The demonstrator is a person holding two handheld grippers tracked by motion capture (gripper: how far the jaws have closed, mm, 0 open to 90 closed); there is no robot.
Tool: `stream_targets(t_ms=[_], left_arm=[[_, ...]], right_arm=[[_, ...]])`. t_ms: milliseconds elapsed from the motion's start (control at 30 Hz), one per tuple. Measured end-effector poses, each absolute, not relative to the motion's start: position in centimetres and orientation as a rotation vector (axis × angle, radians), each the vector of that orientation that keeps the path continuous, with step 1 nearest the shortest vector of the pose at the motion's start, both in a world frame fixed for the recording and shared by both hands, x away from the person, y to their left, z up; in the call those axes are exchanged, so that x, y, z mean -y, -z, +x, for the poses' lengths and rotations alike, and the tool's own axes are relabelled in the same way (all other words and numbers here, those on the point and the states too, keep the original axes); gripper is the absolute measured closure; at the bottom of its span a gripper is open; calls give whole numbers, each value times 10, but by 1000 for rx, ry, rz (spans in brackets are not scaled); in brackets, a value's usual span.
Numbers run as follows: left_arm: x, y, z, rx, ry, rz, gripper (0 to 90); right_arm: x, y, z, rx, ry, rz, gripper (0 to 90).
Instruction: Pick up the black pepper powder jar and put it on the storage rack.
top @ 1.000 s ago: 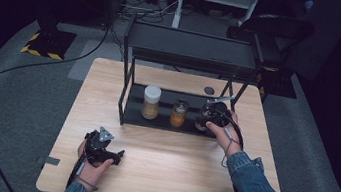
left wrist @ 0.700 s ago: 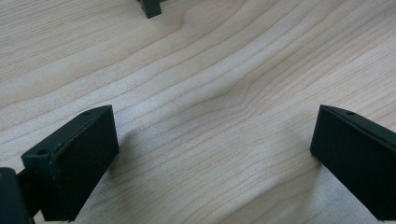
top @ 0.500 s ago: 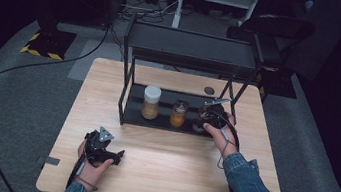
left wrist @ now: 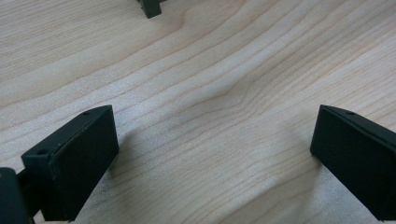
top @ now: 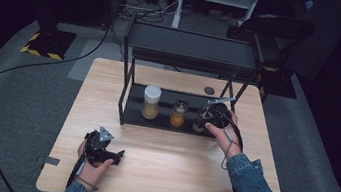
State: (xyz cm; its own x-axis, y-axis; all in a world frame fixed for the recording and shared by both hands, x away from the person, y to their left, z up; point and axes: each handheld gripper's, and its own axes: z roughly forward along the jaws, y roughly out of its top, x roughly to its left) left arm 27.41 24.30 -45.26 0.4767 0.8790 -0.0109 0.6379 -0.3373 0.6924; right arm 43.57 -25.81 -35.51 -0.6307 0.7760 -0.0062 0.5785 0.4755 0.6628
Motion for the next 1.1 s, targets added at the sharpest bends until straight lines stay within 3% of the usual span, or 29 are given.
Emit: stream_targets(t_ms=[533, 1100], left_arm=[[-243, 453, 274, -1250, -490, 2088, 9], [-243, 453, 274, -1250, -490, 2088, 9]], right_arm=[[275, 320, 390, -2369, -954, 1052, 128], [316, 320, 343, -2349, -1019, 1002, 101]])
